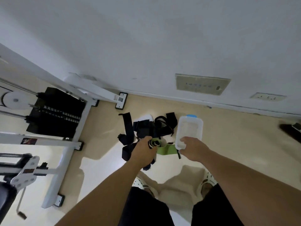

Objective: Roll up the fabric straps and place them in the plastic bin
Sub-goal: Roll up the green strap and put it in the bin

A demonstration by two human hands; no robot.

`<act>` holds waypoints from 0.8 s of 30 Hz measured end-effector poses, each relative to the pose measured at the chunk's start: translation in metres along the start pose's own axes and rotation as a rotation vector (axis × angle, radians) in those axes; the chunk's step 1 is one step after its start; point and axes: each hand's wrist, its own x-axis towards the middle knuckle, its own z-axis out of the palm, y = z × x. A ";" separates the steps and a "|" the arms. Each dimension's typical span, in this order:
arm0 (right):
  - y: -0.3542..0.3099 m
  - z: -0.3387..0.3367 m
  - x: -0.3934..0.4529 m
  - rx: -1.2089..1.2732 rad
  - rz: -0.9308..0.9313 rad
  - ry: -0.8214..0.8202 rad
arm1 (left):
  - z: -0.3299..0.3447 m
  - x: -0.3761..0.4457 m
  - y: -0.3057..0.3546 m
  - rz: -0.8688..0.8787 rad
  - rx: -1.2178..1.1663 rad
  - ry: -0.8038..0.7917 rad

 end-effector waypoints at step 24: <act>0.081 0.363 0.469 -0.491 -0.207 -0.077 | 0.116 0.318 -0.194 0.038 0.343 -0.149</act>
